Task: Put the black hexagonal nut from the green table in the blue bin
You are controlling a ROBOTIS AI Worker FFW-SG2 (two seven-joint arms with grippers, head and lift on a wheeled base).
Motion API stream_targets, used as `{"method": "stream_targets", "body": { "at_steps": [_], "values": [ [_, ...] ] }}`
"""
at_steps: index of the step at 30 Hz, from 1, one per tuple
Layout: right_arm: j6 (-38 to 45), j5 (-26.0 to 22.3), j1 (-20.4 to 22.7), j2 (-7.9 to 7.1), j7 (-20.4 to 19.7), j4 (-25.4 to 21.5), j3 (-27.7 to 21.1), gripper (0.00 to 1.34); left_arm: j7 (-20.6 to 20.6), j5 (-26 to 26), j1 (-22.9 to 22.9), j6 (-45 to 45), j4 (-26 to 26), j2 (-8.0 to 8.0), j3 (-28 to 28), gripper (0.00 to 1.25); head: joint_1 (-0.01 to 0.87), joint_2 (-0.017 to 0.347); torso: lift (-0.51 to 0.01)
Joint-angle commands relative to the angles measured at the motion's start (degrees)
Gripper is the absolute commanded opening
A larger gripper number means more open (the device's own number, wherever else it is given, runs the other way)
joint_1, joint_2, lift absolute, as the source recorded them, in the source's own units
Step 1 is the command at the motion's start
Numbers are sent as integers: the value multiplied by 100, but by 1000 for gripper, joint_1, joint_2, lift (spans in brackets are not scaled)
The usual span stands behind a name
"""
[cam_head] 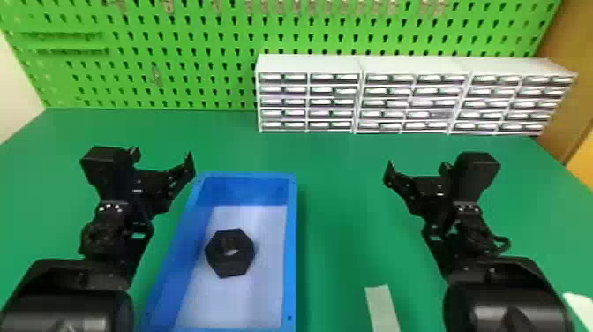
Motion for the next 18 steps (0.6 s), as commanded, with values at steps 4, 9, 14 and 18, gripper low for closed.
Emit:
{"method": "stream_targets", "body": {
  "at_steps": [4, 9, 14, 18],
  "values": [
    [-6, -13, 7, -10, -1, 0, 13, 1267, 0, -5, 0, -2, 8, 0, -9, 1000, 686, 52, -97],
    [3, -22, 7, -19, -1, 0, 22, 1267, 0, -13, -9, -2, 17, 0, -17, 1000, 686, 52, -97],
    [3, -31, -1, -19, -1, 9, 39, 1267, 0, -13, -18, 6, 17, 0, -26, 1000, 686, 52, -97],
    [3, -48, 7, -19, -1, 9, 30, 1267, 0, -13, -18, -2, 25, 0, -26, 1000, 686, 52, -97]
  ]
}}
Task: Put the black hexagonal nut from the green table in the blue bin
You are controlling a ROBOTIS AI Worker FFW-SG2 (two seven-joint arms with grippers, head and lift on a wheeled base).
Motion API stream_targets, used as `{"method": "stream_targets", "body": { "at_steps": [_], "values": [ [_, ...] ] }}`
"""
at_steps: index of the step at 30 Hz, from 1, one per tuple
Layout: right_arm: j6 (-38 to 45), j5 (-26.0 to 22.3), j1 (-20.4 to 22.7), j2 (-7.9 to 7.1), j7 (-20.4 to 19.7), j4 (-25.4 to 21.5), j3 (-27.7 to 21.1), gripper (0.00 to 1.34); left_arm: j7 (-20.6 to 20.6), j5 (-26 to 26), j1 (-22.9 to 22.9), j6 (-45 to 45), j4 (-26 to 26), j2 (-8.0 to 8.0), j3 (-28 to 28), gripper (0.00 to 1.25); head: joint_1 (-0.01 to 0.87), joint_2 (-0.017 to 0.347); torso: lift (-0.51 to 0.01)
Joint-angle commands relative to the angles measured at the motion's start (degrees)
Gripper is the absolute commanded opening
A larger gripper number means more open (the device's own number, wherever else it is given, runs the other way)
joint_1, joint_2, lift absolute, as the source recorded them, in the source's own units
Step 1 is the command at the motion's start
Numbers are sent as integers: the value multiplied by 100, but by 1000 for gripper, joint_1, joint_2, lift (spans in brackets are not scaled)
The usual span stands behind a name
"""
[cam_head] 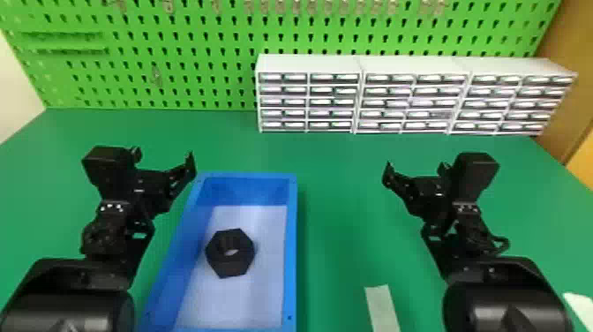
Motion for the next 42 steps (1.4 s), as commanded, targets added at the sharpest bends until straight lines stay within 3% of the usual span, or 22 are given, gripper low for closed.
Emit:
{"method": "stream_targets", "body": {
  "at_steps": [1, 42],
  "values": [
    [2, -14, 5, 0, 0, 5, -3, 1267, 0, 0, 8, -3, 9, 0, -2, 1000, 686, 52, -97],
    [-7, -32, -3, 0, 9, 13, 14, 1267, 0, 9, -27, -3, 53, 0, -116, 1000, 686, 52, -97]
  ]
}}
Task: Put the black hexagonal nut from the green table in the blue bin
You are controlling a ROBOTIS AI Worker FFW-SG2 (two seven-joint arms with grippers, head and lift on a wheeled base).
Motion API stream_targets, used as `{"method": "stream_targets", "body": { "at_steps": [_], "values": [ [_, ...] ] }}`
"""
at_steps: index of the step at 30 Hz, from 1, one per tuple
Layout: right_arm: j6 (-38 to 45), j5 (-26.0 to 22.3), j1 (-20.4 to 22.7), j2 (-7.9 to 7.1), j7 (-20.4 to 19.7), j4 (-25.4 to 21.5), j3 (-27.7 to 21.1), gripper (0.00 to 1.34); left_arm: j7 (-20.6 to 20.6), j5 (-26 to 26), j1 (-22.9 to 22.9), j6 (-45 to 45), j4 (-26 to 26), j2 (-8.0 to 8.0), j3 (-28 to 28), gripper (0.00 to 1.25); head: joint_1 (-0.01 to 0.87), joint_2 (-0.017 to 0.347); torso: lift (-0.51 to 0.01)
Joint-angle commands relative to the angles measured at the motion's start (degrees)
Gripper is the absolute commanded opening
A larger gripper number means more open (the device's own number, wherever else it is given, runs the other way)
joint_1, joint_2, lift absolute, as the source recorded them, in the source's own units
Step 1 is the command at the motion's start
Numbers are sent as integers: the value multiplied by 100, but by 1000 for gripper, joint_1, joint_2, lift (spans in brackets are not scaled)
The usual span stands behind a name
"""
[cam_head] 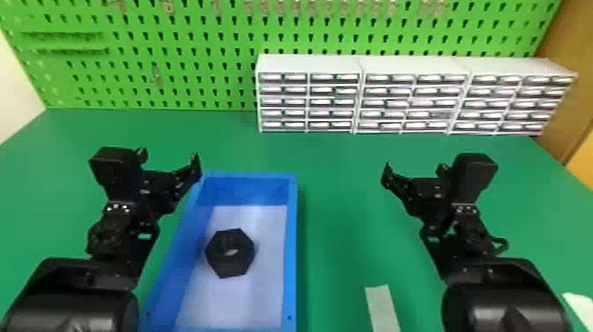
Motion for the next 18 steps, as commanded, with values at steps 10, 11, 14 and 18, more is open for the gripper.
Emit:
{"method": "stream_targets", "body": {
  "at_steps": [10, 11, 14, 18],
  "values": [
    [-6, -2, -7, 0, 0, 1, -37, 1266, 0, 18, 18, -2, 9, 0, 50, 1000, 686, 52, -97],
    [-6, -2, -7, 0, 0, 1, -46, 1267, 0, 18, 26, -2, 9, 0, 59, 1000, 686, 52, -97],
    [-6, -2, 2, 0, 8, 1, -55, 1267, 0, 18, 26, -2, 9, 0, 76, 1000, 686, 52, -97],
    [-6, -2, 2, 8, 0, 1, -46, 1267, 0, 26, 26, -2, 9, 0, 76, 999, 686, 52, -97]
  ]
}}
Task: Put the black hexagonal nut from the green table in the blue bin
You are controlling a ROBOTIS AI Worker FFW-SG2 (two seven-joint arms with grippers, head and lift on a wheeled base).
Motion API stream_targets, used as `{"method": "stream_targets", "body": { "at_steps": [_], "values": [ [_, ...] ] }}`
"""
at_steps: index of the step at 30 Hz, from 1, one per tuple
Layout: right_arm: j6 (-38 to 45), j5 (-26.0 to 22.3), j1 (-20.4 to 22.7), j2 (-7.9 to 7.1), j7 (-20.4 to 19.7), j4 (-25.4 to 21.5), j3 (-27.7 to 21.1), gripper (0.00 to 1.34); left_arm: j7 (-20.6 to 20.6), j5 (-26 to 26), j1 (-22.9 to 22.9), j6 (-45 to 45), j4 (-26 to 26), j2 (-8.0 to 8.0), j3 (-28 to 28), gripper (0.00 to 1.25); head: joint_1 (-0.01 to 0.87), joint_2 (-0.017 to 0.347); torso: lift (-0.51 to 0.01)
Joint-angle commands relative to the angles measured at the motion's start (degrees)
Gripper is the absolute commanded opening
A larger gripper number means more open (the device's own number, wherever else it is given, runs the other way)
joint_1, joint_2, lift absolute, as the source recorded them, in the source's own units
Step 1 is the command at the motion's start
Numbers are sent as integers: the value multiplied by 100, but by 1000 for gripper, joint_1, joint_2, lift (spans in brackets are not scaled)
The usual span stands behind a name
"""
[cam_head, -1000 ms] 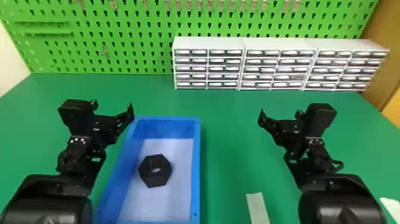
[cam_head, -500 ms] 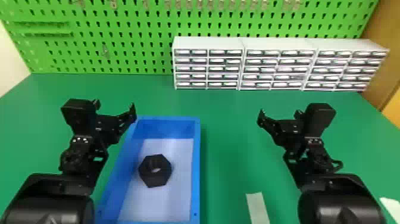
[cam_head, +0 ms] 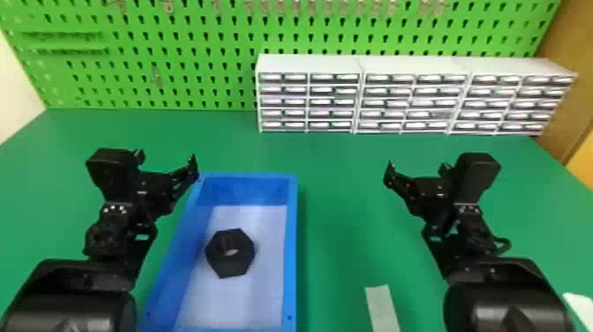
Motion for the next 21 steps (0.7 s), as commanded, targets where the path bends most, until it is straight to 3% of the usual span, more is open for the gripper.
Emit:
{"method": "stream_targets", "body": {
  "at_steps": [1, 21],
  "values": [
    [8, 0, 4, 8, -2, 0, 15, 1267, 0, 0, 1, 0, 0, 0, 4, 999, 686, 52, -97],
    [8, 0, 4, 17, -2, 0, 6, 1266, 0, 0, 1, 0, 0, 0, -5, 1000, 686, 52, -97]
  ]
}}
